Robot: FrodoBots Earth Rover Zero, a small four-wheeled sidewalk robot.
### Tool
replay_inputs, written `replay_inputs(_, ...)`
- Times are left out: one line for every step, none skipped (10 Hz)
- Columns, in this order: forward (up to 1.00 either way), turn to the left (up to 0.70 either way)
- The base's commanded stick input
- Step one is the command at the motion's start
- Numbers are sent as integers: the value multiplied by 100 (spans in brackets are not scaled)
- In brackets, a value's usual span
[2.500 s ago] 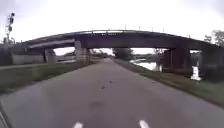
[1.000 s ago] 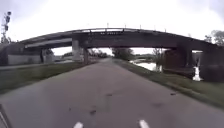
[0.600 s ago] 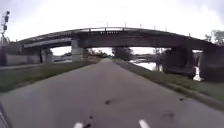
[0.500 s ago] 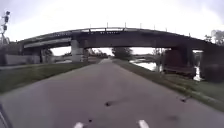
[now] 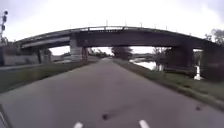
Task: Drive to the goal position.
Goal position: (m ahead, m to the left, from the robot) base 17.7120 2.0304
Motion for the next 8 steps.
replay_inputs(86, 0)
replay_inputs(95, 0)
replay_inputs(100, 0)
replay_inputs(100, 0)
replay_inputs(100, 0)
replay_inputs(100, 0)
replay_inputs(100, 25)
replay_inputs(100, 37)
